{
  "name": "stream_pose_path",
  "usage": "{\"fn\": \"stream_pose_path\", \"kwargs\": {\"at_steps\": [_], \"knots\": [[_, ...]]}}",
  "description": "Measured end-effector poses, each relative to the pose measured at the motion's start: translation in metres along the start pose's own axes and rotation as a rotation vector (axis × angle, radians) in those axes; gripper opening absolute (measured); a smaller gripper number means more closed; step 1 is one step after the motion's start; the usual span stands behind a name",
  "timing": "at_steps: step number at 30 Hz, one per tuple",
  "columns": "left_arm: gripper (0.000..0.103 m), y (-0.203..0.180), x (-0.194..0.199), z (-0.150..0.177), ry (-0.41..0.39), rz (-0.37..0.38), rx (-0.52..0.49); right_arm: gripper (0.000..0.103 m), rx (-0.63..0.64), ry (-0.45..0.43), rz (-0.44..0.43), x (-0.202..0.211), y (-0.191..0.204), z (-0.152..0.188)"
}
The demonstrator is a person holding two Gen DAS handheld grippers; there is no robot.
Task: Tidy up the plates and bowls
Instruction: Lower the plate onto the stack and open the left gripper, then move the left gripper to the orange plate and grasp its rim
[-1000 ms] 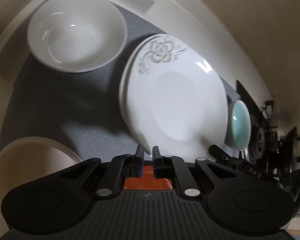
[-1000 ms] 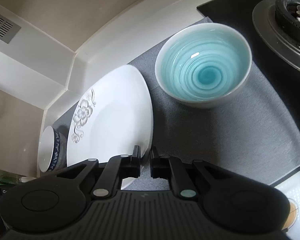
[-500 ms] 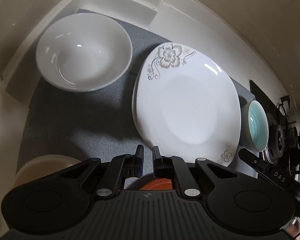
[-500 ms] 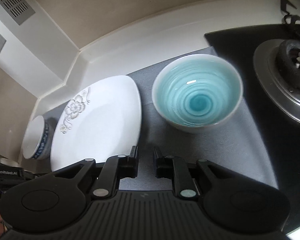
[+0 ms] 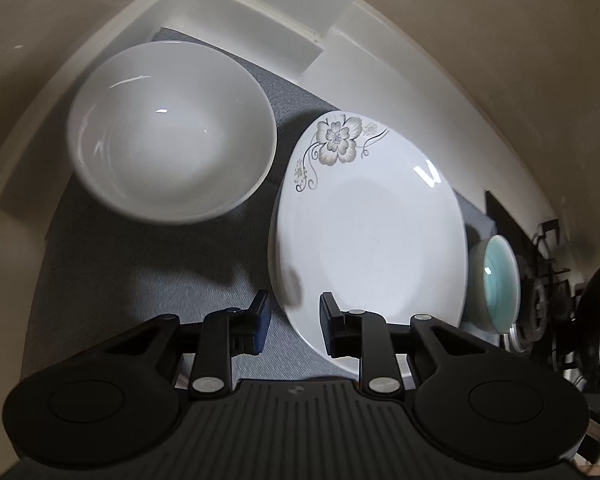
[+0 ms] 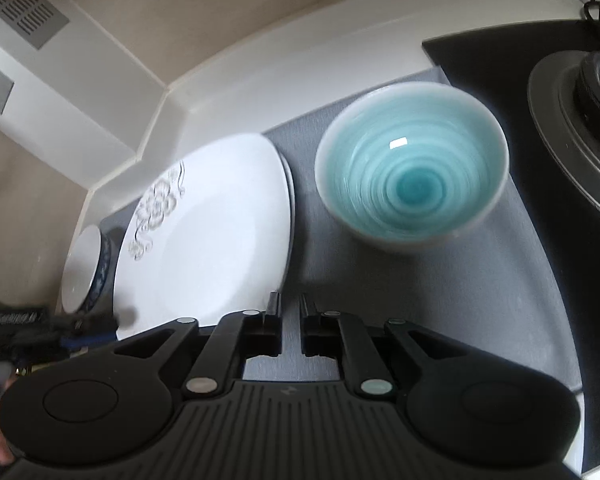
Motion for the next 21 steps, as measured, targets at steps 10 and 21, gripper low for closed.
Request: {"fn": "stream_pose_path", "kwargs": {"at_steps": [10,21], "knots": [[0.016,0.001,-0.009,-0.007,0.018,-0.019,-0.035,0.01,0.069,0.031,-0.009,-0.009,0.014,0.004],[0.018,0.0,-0.01,-0.005,0.022,-0.028,-0.033,0.031,0.088,0.148,-0.038,-0.006,0.018,0.038]]}}
Point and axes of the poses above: each gripper's, at about its wrist camera, not at the fingertips, and x roughly against the way its jaws point, y to its left, z to its underside, the point moved 6 cm from there along -x, roughly the way its jaws point, and after that the axes turned 7 degrees about -z, right-handed, at the moved point
